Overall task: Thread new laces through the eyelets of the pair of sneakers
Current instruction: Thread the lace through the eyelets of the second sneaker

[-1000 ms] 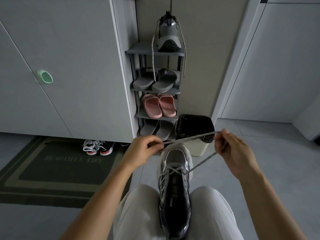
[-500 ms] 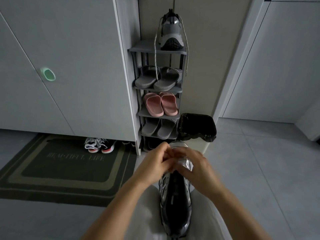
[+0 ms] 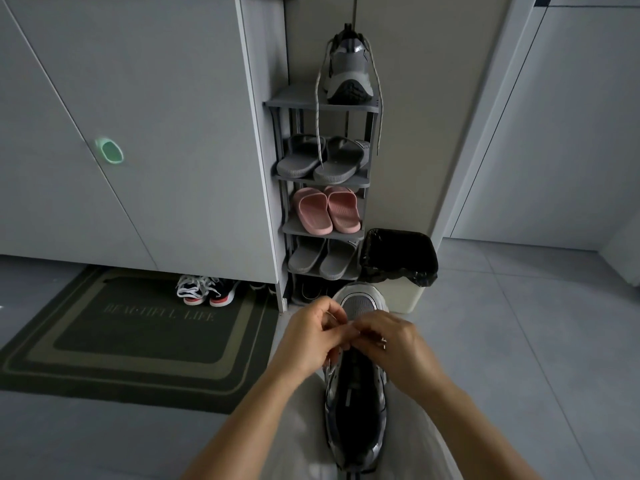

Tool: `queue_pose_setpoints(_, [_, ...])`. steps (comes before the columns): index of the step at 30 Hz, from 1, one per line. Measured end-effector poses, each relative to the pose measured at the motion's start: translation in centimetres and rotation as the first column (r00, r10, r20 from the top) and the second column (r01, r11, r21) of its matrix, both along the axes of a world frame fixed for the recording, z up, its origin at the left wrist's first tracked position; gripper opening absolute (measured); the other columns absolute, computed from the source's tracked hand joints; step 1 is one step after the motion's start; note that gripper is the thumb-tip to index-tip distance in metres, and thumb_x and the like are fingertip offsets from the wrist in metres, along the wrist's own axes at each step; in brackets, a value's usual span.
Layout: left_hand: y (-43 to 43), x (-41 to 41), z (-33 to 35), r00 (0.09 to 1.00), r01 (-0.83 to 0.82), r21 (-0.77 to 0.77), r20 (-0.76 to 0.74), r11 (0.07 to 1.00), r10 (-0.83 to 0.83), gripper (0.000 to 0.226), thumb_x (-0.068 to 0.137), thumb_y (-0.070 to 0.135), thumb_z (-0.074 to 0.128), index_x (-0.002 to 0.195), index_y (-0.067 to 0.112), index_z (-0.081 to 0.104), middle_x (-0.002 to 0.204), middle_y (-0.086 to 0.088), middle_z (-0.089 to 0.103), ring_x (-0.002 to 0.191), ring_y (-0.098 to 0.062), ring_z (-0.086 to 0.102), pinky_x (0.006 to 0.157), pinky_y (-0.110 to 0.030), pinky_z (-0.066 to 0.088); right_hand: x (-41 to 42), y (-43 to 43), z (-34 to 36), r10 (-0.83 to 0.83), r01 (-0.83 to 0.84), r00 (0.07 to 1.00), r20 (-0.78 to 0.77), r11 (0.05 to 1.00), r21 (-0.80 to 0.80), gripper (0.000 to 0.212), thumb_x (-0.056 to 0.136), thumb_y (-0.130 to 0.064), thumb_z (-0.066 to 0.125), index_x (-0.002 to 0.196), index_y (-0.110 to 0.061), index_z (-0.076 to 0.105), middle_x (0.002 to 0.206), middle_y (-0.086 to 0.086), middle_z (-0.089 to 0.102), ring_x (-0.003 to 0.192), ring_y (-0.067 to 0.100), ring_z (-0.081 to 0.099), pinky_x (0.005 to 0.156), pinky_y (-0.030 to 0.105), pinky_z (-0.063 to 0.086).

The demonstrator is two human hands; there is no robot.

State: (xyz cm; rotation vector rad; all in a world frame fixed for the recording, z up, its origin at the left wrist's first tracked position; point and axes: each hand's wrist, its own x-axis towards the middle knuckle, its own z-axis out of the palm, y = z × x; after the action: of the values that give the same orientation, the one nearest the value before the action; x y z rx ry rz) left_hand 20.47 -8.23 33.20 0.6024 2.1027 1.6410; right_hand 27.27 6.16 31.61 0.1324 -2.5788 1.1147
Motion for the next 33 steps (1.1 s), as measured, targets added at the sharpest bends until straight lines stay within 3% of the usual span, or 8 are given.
queue_pose_setpoints(9, [-1.1,0.9,-1.1,0.974,-0.142,0.150,0.195,0.978,0.111,0.013,0.083,-0.007,0.057,0.083,0.005,0.054,0.065,-0.011,0.065,0.050,-0.017,0.062,0.049,-0.026,0.053,0.3,0.5,-0.2,-0.029,0.030,0.999,-0.019,0.998,0.059,0.008,0.075,-0.017,0.064,0.081,-0.014,0.069,0.079,-0.032,0.048,0.079,-0.021,0.049,0.070,-0.002,0.036])
queue_pose_setpoints(14, [-0.7,1.0,-1.2,0.980,-0.158,0.100,0.138,0.982,0.143,0.016,0.084,-0.006,0.057,0.081,0.010,0.053,0.068,-0.012,0.063,0.051,-0.017,0.061,0.051,-0.026,0.052,0.0,0.0,-0.5,-0.030,0.028,0.999,0.017,0.996,0.090,0.011,0.075,-0.024,0.063,0.081,-0.019,0.069,0.078,-0.026,0.049,0.076,-0.007,0.050,0.068,0.010,0.043])
queue_pose_setpoints(16, [-0.8,1.1,-1.3,0.987,-0.152,0.014,0.049,0.988,0.151,0.013,0.082,0.008,0.064,0.081,0.017,0.055,0.071,-0.005,0.063,0.057,-0.015,0.060,0.054,-0.023,0.050,0.0,0.0,-0.6,-0.073,0.070,0.997,0.018,0.990,0.120,0.011,0.073,-0.025,0.063,0.080,-0.020,0.070,0.076,-0.020,0.048,0.069,-0.002,0.049,0.062,0.012,0.041])
queue_pose_setpoints(18, [-1.2,1.5,-1.9,0.985,-0.126,-0.233,-0.146,0.964,0.093,0.021,0.073,0.024,0.073,0.083,0.025,0.055,0.076,0.007,0.059,0.069,-0.013,0.058,0.062,-0.021,0.045,0.1,0.2,-0.9,-0.121,0.111,0.991,0.048,0.979,0.171,0.012,0.071,-0.026,0.064,0.078,-0.018,0.070,0.076,-0.012,0.049,0.066,0.003,0.048,0.058,0.014,0.039])
queue_pose_setpoints(20, [-1.3,2.3,-2.6,0.973,-0.137,-0.324,-0.219,0.936,0.067,0.027,0.069,0.025,0.075,0.089,0.026,0.057,0.079,0.010,0.056,0.076,-0.014,0.058,0.067,-0.020,0.043,0.1,0.1,-1.1,-0.147,0.128,0.986,0.080,0.970,0.205,0.010,0.071,-0.023,0.066,0.076,-0.016,0.071,0.077,-0.006,0.049,0.069,0.012,0.050,0.060,0.016,0.036])
queue_pose_setpoints(24, [-1.5,2.7,-3.6,0.961,-0.268,-0.153,-0.108,0.951,0.253,0.032,0.074,0.004,0.067,0.077,0.034,0.057,0.070,0.010,0.064,0.063,-0.001,0.061,0.062,-0.010,0.044,-0.3,-0.9,-1.2,-0.172,0.147,0.983,0.067,0.947,0.286,0.009,0.063,-0.027,0.066,0.068,-0.019,0.068,0.070,-0.001,0.054,0.064,0.021,0.057,0.060,0.027,0.042])
queue_pose_setpoints(28, [-2.0,2.9,-4.0,0.948,-0.298,-0.028,0.105,0.954,0.300,0.029,0.077,-0.002,0.064,0.076,0.026,0.069,0.079,0.001,0.073,0.075,-0.009,0.068,0.070,-0.019,0.050,-0.6,-1.9,-1.5,-0.176,0.142,0.982,0.073,0.932,0.334,0.007,0.061,-0.029,0.064,0.062,-0.022,0.066,0.067,-0.003,0.053,0.062,0.018,0.058,0.058,0.027,0.043])
queue_pose_setpoints(33, [-2.1,2.8,-4.2,0.937,-0.306,0.036,0.185,0.951,0.295,0.033,0.077,-0.003,0.063,0.071,0.028,0.073,0.077,0.001,0.075,0.076,-0.011,0.069,0.075,-0.025,0.052,-0.5,-2.1,-1.8,-0.163,0.131,0.983,0.086,0.945,0.299,0.010,0.066,-0.029,0.061,0.063,-0.021,0.065,0.070,-0.004,0.052,0.068,0.017,0.056,0.063,0.029,0.044])
